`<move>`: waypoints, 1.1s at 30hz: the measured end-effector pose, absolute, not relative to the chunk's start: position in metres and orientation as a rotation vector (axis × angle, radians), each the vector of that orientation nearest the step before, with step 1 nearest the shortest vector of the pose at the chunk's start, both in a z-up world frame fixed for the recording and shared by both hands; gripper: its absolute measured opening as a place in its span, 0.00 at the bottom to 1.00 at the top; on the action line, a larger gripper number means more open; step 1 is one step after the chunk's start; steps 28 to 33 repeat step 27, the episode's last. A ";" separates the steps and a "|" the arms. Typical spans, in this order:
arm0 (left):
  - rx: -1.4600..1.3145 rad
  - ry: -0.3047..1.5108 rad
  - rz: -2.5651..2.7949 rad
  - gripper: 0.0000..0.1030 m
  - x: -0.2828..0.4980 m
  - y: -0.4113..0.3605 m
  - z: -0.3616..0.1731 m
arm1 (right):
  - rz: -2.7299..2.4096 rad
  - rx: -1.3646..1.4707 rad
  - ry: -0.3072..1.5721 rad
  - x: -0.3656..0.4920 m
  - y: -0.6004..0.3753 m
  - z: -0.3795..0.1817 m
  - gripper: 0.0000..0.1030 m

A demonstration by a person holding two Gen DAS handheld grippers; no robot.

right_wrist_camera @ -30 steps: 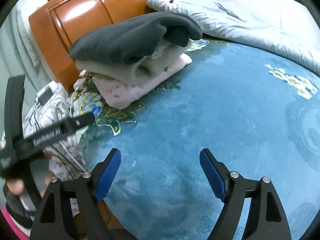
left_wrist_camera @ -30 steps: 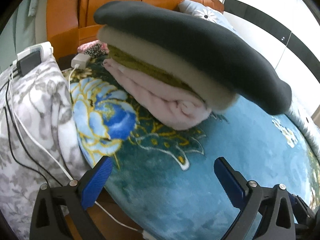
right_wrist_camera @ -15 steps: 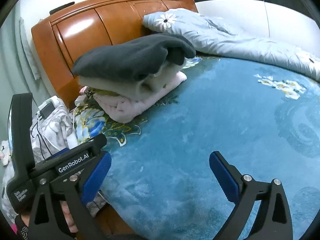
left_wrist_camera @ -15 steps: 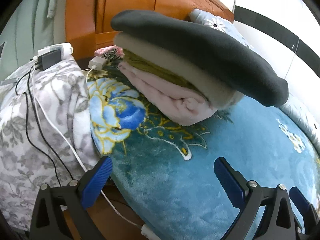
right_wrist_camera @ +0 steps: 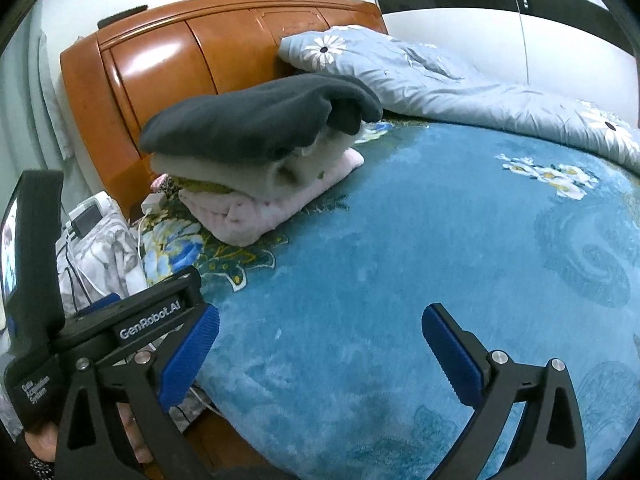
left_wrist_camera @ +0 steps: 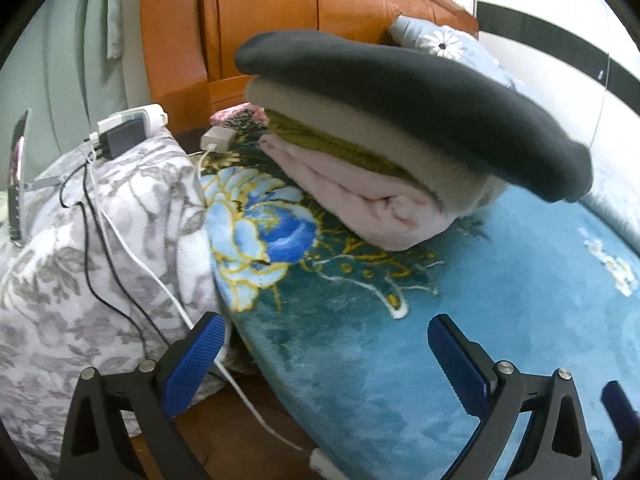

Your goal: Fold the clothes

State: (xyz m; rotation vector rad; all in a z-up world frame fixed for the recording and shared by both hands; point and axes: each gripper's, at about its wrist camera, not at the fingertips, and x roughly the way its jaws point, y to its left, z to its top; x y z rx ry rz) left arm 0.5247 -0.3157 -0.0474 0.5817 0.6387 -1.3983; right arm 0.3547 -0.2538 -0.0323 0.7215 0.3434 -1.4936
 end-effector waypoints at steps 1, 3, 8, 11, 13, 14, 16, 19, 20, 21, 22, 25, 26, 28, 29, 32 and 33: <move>0.586 0.640 -1.397 1.00 0.525 -0.316 -0.048 | -1.496 0.718 0.345 0.355 -0.253 -0.032 0.99; 0.594 0.642 -1.395 1.00 0.525 -0.317 -0.050 | -1.499 0.717 0.346 0.356 -0.253 -0.032 0.99; 0.609 0.657 -1.396 1.00 0.525 -0.319 -0.053 | -1.506 0.722 0.347 0.356 -0.252 -0.033 0.99; 0.616 0.672 -1.398 1.00 0.526 -0.320 -0.055 | -1.508 0.728 0.353 0.356 -0.253 -0.034 0.99; 0.618 0.681 -1.397 1.00 0.526 -0.321 -0.056 | -1.512 0.726 0.357 0.357 -0.253 -0.034 1.00; 0.621 0.686 -1.395 1.00 0.527 -0.321 -0.057 | -1.513 0.725 0.359 0.358 -0.253 -0.034 1.00; 0.626 0.694 -1.389 1.00 0.527 -0.322 -0.058 | -1.513 0.723 0.366 0.359 -0.253 -0.035 1.00; 0.629 0.703 -1.390 1.00 0.528 -0.323 -0.060 | -1.511 0.728 0.372 0.359 -0.253 -0.036 1.00; 0.629 0.704 -1.392 1.00 0.528 -0.323 -0.060 | -1.511 0.730 0.372 0.359 -0.253 -0.037 1.00; 0.630 0.705 -1.393 1.00 0.528 -0.323 -0.060 | -1.512 0.732 0.372 0.359 -0.253 -0.037 1.00; 0.631 0.705 -1.393 1.00 0.527 -0.324 -0.060 | -1.513 0.732 0.372 0.358 -0.253 -0.037 1.00; 0.633 0.707 -1.391 1.00 0.528 -0.324 -0.060 | -1.515 0.732 0.374 0.359 -0.253 -0.038 1.00; 0.630 0.706 -1.388 1.00 0.528 -0.324 -0.060 | -1.515 0.732 0.376 0.359 -0.253 -0.038 1.00; 0.627 0.706 -1.385 1.00 0.529 -0.324 -0.060 | -1.513 0.733 0.380 0.360 -0.254 -0.039 1.00; 0.627 0.706 -1.385 1.00 0.529 -0.324 -0.060 | -1.513 0.733 0.380 0.360 -0.254 -0.039 1.00; 0.627 0.706 -1.385 1.00 0.529 -0.324 -0.060 | -1.513 0.733 0.380 0.360 -0.254 -0.039 1.00; 0.627 0.706 -1.385 1.00 0.529 -0.324 -0.060 | -1.513 0.733 0.380 0.360 -0.254 -0.039 1.00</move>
